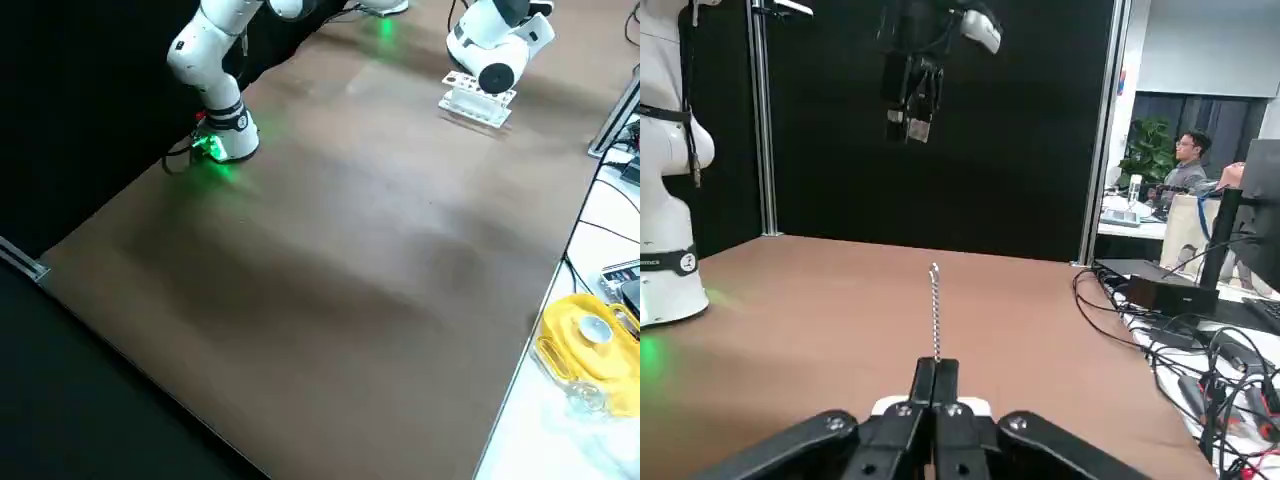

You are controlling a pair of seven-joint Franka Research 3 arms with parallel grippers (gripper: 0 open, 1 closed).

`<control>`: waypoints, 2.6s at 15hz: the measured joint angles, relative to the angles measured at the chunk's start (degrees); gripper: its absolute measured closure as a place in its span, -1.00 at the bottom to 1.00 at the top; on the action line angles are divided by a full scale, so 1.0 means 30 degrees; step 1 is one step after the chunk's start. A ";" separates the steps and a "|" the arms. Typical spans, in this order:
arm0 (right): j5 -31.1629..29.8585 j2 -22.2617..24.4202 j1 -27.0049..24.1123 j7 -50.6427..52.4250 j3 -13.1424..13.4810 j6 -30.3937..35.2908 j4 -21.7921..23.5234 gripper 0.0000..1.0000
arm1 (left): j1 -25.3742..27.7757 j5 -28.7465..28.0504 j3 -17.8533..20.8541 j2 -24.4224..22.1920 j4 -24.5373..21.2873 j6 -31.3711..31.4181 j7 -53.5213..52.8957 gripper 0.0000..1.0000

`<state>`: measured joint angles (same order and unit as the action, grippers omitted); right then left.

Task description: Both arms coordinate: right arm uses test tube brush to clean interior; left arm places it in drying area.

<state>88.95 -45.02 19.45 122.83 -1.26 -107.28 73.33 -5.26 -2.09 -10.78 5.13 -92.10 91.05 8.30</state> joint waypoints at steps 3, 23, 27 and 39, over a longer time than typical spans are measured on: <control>0.0000 -0.0190 0.0101 0.0000 -0.0007 -0.0002 0.0015 0.96 | 0.0008 0.0000 0.0054 0.0000 0.0000 -0.0002 0.0000 -0.99; 0.0002 -0.1213 0.0251 0.0035 0.0017 -0.1042 0.0046 0.96 | -0.0048 0.0000 0.0124 0.0202 -0.0013 -0.0017 0.0000 -0.99; 0.0005 -0.1289 0.0251 0.0042 0.0016 -0.1047 0.0041 0.96 | -0.0055 0.0000 0.0121 0.0205 -0.0013 -0.0017 0.0000 -0.99; 0.0216 -0.0898 0.0181 -0.0078 0.0006 -0.0919 -0.0220 0.96 | 0.0385 0.0082 0.0149 0.0321 -0.0004 -0.0008 -0.4176 -0.99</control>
<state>89.60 -47.72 19.99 122.60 -1.24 -110.04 72.67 -4.10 -1.84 -10.34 6.09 -92.11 91.03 -4.23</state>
